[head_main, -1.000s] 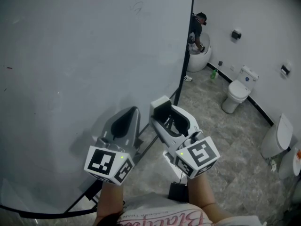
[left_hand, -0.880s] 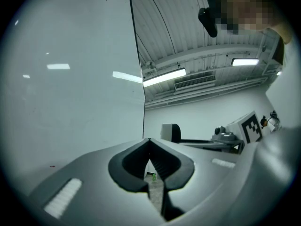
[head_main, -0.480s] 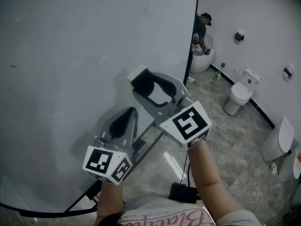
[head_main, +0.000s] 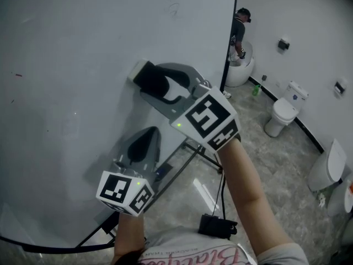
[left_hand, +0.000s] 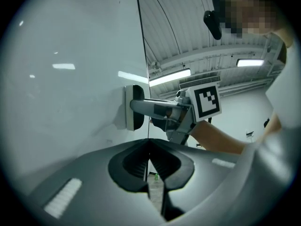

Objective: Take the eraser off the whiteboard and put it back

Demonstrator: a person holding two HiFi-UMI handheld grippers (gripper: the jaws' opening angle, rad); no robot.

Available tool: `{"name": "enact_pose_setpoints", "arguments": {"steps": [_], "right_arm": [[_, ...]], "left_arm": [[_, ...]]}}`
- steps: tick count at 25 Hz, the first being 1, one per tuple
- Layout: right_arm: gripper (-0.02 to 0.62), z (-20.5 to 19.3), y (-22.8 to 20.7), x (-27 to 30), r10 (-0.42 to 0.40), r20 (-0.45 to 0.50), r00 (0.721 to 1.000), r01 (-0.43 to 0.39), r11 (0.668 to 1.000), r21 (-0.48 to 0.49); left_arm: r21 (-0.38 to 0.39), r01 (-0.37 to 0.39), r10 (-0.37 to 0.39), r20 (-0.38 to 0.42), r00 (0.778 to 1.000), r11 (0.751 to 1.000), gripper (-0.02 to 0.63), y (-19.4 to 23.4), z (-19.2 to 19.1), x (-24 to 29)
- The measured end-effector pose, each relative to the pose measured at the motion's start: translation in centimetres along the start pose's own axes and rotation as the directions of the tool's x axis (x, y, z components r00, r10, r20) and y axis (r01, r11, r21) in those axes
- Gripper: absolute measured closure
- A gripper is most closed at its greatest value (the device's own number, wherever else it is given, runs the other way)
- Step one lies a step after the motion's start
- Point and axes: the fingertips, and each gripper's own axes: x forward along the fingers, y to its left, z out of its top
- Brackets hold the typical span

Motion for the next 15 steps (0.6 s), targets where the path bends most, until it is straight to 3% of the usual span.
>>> {"name": "enact_pose_setpoints", "arguments": {"steps": [15], "right_arm": [[0.339,-0.21,-0.07,-0.15,-0.039,0.027,0.999,0.038,0.999,0.021]], "left_arm": [[-0.007,0.01,-0.01,0.004,1.0,1.0,0.606,-0.14,0.16,-0.03]]}}
